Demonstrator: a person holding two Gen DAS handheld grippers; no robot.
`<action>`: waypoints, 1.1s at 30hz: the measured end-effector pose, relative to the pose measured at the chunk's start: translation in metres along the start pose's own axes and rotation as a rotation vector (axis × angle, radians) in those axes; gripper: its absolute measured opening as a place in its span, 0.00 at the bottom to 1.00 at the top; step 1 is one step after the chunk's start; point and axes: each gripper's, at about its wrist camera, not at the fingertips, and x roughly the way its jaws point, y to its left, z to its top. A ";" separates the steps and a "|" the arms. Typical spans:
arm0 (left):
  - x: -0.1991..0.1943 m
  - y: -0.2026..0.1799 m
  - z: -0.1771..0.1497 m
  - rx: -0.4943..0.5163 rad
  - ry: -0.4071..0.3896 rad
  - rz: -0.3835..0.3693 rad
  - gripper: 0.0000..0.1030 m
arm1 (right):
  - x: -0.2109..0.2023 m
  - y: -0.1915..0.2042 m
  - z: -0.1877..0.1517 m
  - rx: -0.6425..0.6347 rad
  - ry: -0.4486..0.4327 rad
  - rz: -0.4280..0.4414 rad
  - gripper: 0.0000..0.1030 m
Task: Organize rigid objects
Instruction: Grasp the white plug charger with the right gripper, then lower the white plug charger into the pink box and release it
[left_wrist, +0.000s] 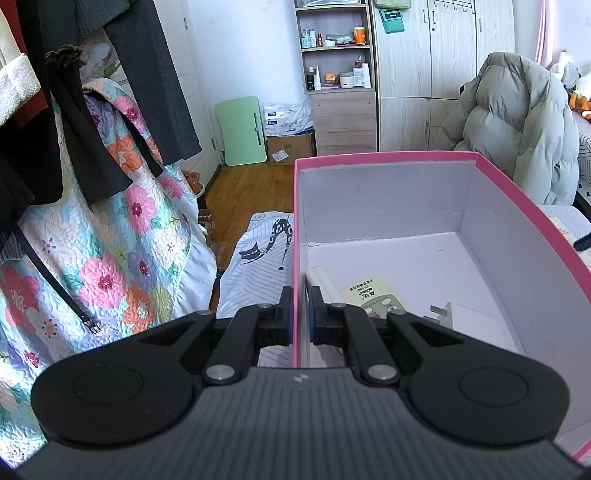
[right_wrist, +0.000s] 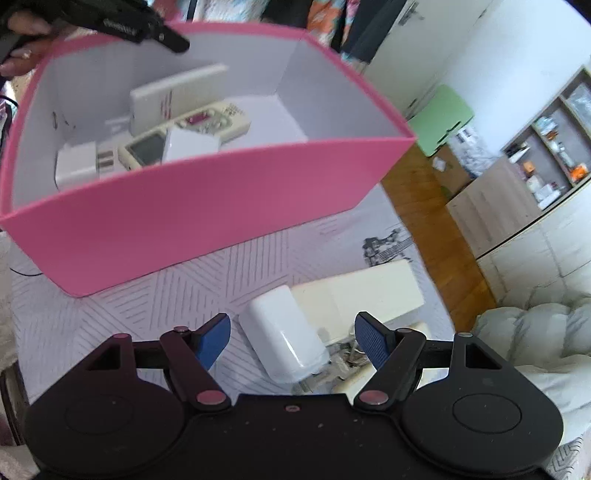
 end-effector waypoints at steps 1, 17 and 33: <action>0.000 0.000 0.000 0.002 0.000 0.000 0.06 | 0.003 -0.001 0.001 0.005 0.011 0.015 0.61; 0.000 -0.003 0.001 0.006 -0.001 -0.001 0.06 | -0.065 0.001 0.036 0.277 -0.133 -0.070 0.33; -0.001 -0.004 0.003 0.015 0.000 0.005 0.06 | -0.080 -0.008 0.105 0.436 -0.338 0.157 0.33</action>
